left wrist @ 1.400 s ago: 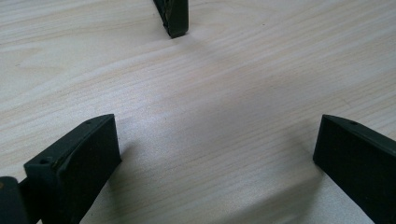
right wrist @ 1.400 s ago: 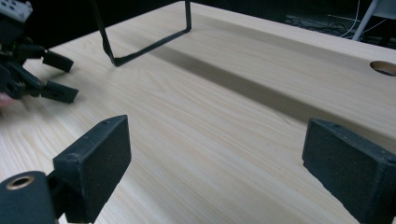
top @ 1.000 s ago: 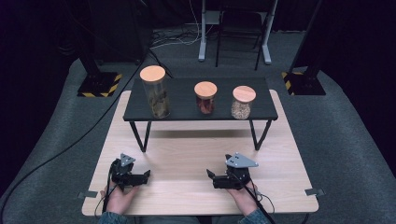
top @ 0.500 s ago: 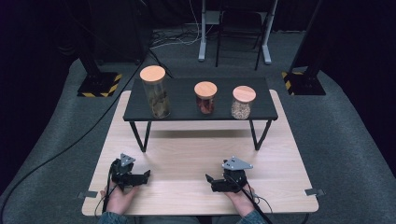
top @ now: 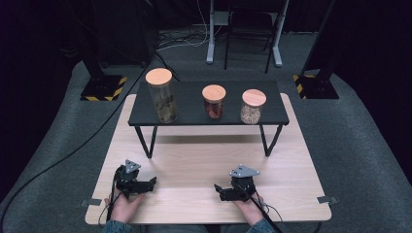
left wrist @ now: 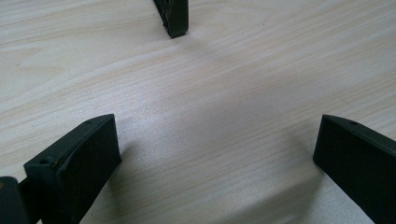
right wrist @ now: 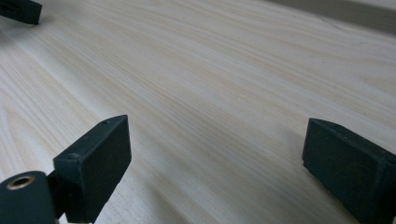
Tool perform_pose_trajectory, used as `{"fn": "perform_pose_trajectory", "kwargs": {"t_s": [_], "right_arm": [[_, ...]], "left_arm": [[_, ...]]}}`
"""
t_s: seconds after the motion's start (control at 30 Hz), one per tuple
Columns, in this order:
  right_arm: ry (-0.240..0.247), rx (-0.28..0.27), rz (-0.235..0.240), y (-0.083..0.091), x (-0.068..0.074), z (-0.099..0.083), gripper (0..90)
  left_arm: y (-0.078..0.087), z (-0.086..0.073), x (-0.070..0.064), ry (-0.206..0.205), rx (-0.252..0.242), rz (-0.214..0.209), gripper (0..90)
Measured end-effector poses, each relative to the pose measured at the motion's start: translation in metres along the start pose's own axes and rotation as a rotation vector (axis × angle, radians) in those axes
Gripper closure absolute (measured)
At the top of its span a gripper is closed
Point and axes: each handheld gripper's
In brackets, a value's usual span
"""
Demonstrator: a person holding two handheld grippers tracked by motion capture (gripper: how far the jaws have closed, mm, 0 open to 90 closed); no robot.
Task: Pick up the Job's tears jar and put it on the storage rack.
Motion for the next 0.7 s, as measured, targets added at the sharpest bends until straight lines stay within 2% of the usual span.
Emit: {"fn": "perform_pose_trajectory", "kwargs": {"t_s": [0.4,0.53,0.7], "right_arm": [[-0.03,0.082,0.0,-0.005,-0.0016,0.0019,7.1],[-0.015,0.087,-0.018,-0.0059,0.0002,0.0023,7.2],[0.03,0.111,-0.064,-0.0084,0.0056,0.0032,6.7]], "left_arm": [[0.0,0.0,0.0,0.0,0.0,0.0,0.0],[0.0,0.0,0.0,0.0,0.0,0.0,0.0],[0.0,0.0,0.0,0.0,-0.001,0.0,0.0]]}}
Point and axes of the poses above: each handheld gripper's, and its own axes: y roughly backward along the jaws, z roughly out of its top, x roughly to its left, and after that the axes turned 7 degrees about x, right-handed
